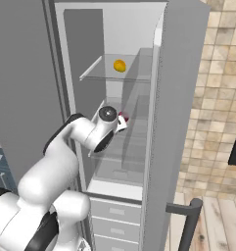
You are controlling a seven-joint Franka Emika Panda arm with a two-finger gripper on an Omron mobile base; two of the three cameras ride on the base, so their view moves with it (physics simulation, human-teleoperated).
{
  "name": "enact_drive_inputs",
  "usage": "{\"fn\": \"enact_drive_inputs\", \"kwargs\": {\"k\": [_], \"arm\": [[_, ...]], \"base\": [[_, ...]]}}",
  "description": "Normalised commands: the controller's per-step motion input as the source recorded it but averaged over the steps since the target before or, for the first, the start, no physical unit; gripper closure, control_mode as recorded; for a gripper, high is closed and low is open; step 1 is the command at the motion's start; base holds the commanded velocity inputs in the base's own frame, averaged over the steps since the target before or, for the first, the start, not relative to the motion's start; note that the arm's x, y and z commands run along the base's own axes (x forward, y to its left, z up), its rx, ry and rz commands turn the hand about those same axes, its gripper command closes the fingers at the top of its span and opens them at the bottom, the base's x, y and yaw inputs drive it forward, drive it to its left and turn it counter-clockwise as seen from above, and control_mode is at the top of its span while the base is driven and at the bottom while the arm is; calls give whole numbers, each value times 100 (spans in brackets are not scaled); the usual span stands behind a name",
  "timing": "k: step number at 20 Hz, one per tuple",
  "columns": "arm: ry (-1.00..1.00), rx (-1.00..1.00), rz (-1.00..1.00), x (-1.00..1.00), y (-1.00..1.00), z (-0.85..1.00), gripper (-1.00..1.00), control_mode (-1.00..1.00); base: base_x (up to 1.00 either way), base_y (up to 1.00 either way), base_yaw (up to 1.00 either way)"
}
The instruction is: Pick the mango and apple from the fridge and place them inside the tupperware on the counter.
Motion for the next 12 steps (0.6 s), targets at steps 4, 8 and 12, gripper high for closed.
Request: {"fn": "enact_drive_inputs", "kwargs": {"k": [4, 8, 12], "arm": [[0, 0, 2, 30, -1, 0, -100, -100], [0, 0, 4, 42, -18, 0, -100, -100], [0, 0, 4, 33, -34, 0, -100, -100]], "base": [[0, 0, 0], [0, 0, 0], [0, 0, 0]]}}
